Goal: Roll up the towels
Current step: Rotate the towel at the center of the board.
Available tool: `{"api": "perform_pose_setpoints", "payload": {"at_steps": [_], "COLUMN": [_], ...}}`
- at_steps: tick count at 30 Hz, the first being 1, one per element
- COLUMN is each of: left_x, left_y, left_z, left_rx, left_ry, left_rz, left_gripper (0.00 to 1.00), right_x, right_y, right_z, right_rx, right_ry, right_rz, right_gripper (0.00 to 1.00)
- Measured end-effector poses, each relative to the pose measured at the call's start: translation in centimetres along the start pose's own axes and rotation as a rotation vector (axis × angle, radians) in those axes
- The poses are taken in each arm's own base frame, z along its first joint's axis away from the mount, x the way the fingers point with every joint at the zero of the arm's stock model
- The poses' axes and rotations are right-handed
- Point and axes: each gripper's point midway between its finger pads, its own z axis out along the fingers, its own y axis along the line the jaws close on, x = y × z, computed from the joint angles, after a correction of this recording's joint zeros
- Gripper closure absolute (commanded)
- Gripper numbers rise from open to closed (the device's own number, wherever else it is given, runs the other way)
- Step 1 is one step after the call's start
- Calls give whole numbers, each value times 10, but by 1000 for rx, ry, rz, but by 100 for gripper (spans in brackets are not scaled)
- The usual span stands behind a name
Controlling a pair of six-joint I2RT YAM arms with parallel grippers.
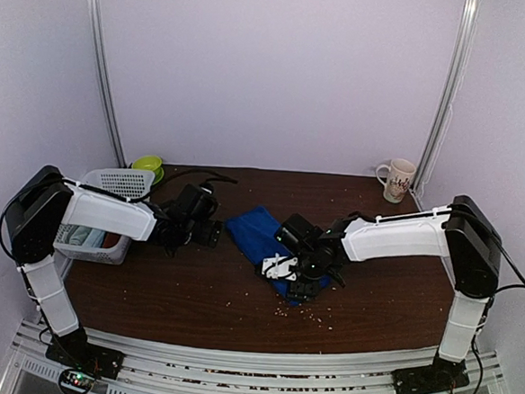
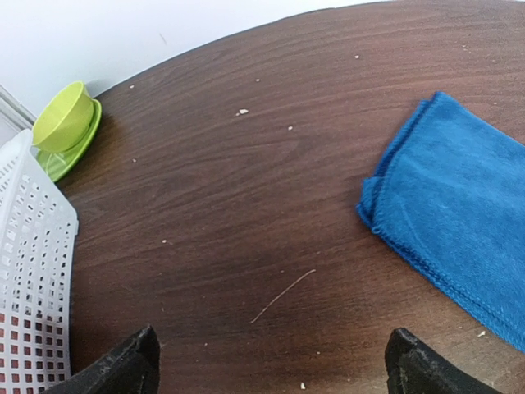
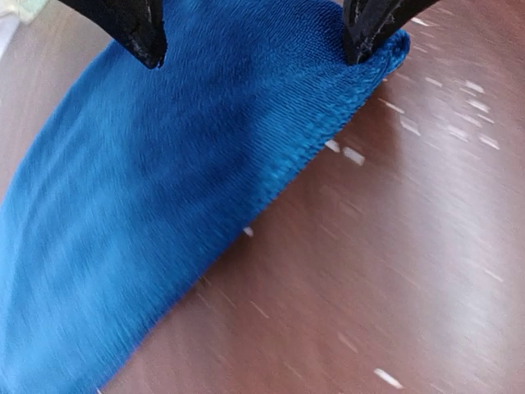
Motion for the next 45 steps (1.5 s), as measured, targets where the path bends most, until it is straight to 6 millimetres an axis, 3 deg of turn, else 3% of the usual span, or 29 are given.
{"api": "perform_pose_setpoints", "payload": {"at_steps": [3, 6, 8, 11, 14, 19, 22, 24, 26, 31, 35, 41, 45], "left_x": [4, 11, 12, 10, 7, 5, 3, 3, 3, 10, 20, 20, 25], "left_y": [6, 12, 17, 19, 14, 7, 5, 3, 3, 3, 2, -1, -1], "left_z": [1, 3, 5, 9, 14, 15, 15, 15, 15, 16, 17, 17, 17], "left_rx": [-23, -36, -44, -51, -46, -13, 0, 8, 12, 17, 29, 43, 47], "left_ry": [5, 19, 25, 27, 27, 29, 26, 28, 26, 29, 46, 33, 37], "left_rz": [0, -3, -8, -12, -13, -18, -24, -27, -30, -37, -33, -45, -44], "left_gripper": [2, 2, 2, 2, 2, 2, 2, 2, 2, 2, 2, 2, 2], "right_x": [-26, -63, -85, -92, -83, -55, -47, -47, -48, -52, -55, -60, -55], "right_y": [17, 22, 13, -11, -60, -184, -247, -269, -270, -253, -245, -247, -245], "right_z": [-7, -29, -47, -69, -83, -84, -71, -50, -26, 22, 34, 40, 62], "right_rx": [-76, -132, -125, -78, 16, 215, 321, 354, 345, 285, 266, 292, 301], "right_ry": [-55, -159, -240, -311, -355, -357, -355, -337, -316, -270, -263, -278, -248], "right_rz": [-28, -32, -23, 36, 146, 395, 493, 524, 534, 540, 550, 575, 587], "right_gripper": [20, 14, 4, 0, 0, 0, 0, 0, 0, 0, 0, 0, 0]}}
